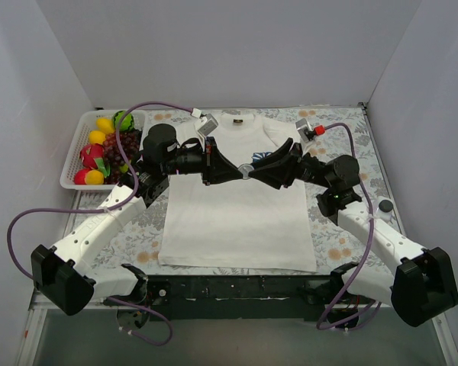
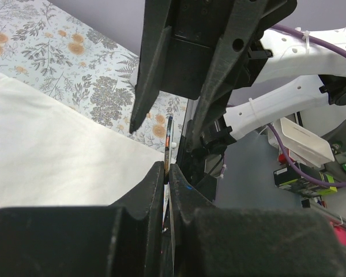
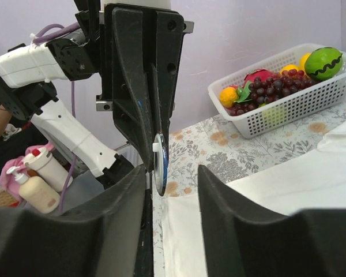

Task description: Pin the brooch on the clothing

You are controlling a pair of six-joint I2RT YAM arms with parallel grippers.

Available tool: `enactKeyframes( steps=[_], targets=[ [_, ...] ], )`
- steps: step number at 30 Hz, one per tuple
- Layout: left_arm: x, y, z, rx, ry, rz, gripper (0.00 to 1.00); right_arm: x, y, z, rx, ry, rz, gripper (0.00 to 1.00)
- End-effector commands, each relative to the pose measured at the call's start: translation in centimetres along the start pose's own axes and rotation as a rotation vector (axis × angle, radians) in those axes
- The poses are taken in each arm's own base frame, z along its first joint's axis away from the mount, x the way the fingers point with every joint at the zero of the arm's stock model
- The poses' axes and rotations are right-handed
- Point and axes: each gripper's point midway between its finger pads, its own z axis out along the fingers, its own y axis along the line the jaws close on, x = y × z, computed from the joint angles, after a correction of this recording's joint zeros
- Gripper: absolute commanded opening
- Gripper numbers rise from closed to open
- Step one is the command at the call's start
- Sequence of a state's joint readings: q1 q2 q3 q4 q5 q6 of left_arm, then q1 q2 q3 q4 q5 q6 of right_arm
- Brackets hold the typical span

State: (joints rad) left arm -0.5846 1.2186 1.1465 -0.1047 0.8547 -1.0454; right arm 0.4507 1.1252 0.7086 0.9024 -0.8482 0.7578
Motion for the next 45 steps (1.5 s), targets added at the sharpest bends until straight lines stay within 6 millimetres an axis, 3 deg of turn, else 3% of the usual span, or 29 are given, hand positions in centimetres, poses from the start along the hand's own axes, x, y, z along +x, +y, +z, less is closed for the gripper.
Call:
enactKeyframes(
  steps=[1, 10, 17, 20, 21, 22, 34, 38, 42, 45],
  targets=[
    [0.1, -0.5, -0.2, 0.017, -0.002, 0.026, 0.0, -0.9, 0.6, 0.2, -0.047, -0.022, -0.032, 0.44],
    [0.3, -0.1, 0.0, 0.009, 0.005, 0.016, 0.0, -0.5, 0.2, 0.4, -0.055, -0.006, -0.007, 0.35],
    [0.5, 0.3, 0.1, 0.0, 0.011, 0.013, 0.0, -0.3, 0.3, 0.6, -0.073, 0.006, -0.003, 0.43],
    [0.5, 0.2, 0.1, 0.003, 0.012, 0.011, 0.0, -0.3, 0.5, 0.6, -0.087, 0.006, 0.001, 0.36],
    [0.5, 0.2, 0.1, -0.001, 0.009, 0.012, 0.0, -0.3, 0.5, 0.5, -0.086, 0.005, 0.0, 0.28],
    [0.5, 0.2, 0.1, 0.0, 0.011, 0.01, 0.0, -0.2, 0.5, 0.5, -0.086, 0.005, -0.001, 0.27],
    [0.5, -0.1, -0.2, -0.002, 0.01, 0.008, 0.0, -0.7, 1.0, 0.7, -0.113, 0.003, 0.009, 0.36],
    [0.6, -0.3, -0.3, 0.003, 0.01, 0.007, 0.0, -0.5, 0.6, 0.6, -0.093, -0.002, 0.03, 0.25],
    [0.7, 0.1, -0.3, -0.014, 0.012, 0.001, 0.0, -0.2, -0.1, 0.7, -0.056, 0.011, 0.054, 0.08],
    [0.7, 0.4, -0.4, -0.041, 0.014, 0.003, 0.0, 0.2, -1.8, 0.9, 0.036, 0.057, 0.081, 0.01]
  ],
)
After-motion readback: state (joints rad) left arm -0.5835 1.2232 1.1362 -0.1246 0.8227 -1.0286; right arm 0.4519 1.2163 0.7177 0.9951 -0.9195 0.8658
